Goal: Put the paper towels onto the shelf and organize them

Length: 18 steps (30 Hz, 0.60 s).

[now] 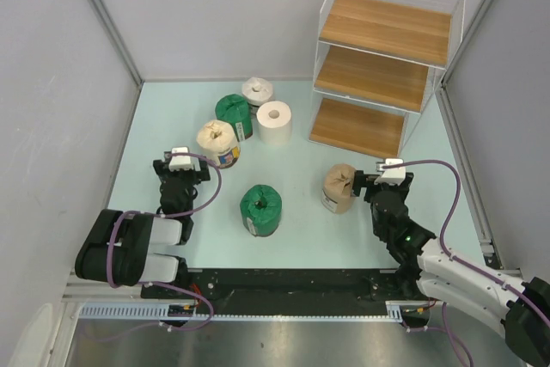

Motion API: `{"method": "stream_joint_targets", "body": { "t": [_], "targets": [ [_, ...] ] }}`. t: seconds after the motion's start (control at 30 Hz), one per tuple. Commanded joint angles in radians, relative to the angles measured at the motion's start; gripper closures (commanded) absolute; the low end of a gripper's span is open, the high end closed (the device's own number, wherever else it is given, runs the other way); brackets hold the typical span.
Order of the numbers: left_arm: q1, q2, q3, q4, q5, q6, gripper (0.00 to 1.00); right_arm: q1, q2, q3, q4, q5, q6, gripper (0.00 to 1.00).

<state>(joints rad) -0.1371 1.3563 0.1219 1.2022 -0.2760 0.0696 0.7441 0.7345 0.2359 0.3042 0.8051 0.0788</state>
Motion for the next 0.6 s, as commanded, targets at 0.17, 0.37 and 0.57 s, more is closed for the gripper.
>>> {"method": "stream_joint_targets", "body": {
  "t": [0.17,0.37,0.57],
  "targets": [
    [0.005,-0.013,0.025,0.037,0.015,-0.014,0.00,0.003,-0.018,0.026,0.018,0.019,0.012,0.00],
    [0.005,-0.011,0.025,0.037,0.015,-0.014,0.00,0.003,-0.026,0.023,0.018,0.017,0.012,0.00],
    [0.005,-0.011,0.024,0.037,0.015,-0.014,0.00,0.000,-0.069,0.010,0.007,0.018,0.027,0.00]
  ]
}}
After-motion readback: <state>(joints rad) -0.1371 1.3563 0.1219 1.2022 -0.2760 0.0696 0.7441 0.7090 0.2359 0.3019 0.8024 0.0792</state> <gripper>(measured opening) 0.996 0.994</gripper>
